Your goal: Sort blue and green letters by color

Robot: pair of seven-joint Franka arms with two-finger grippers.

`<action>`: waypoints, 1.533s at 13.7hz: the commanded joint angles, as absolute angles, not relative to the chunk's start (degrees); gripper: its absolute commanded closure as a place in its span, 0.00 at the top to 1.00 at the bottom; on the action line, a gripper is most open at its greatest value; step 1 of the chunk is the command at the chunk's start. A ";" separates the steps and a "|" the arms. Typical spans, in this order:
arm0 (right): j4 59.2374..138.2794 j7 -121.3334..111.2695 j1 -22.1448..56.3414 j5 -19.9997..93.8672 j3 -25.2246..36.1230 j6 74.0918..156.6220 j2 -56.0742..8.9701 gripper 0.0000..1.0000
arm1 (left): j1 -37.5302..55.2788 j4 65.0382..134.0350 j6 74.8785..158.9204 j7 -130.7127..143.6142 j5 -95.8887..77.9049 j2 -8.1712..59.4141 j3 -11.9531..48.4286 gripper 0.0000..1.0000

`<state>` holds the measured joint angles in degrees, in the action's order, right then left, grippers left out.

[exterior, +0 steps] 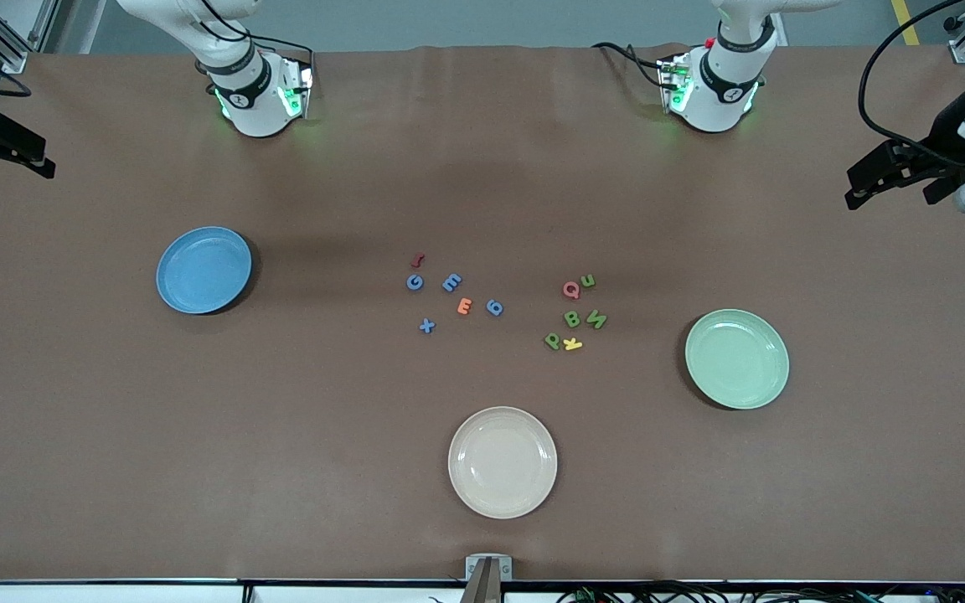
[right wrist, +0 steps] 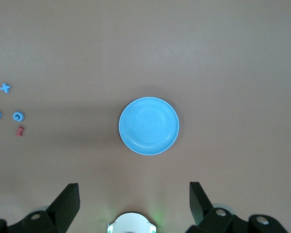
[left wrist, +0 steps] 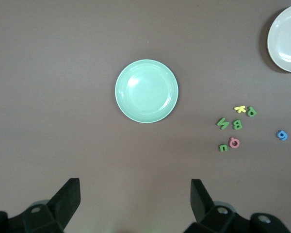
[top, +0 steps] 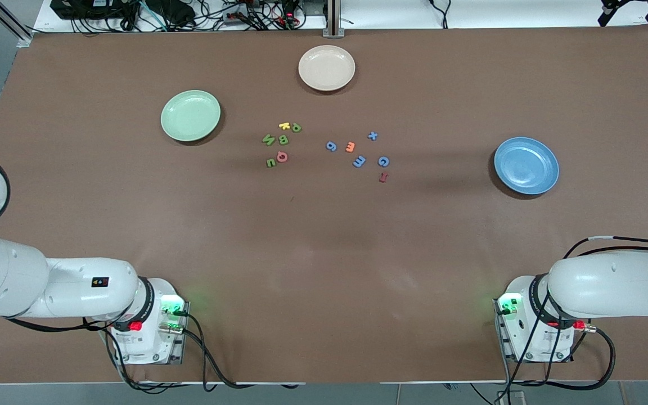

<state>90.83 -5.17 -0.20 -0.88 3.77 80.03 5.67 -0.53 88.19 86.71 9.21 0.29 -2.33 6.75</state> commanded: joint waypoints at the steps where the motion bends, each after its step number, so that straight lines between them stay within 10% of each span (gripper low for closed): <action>1: 91.85 -5.19 -1.31 1.92 4.04 80.86 6.68 1.00 | -0.44 87.01 84.04 7.91 1.76 -1.14 7.12 1.00; 7: 91.67 -5.36 -1.58 2.02 3.96 80.86 6.59 1.00 | 2.80 89.20 85.33 17.47 -0.70 5.00 9.14 1.00; 21: 91.23 -5.62 -1.58 1.41 3.87 80.59 6.42 1.00 | 9.31 101.69 118.81 51.39 -0.18 21.25 14.15 0.99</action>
<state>90.85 -5.16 -0.77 1.12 4.42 80.40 5.67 7.87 101.56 115.23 46.19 -0.25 18.32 14.10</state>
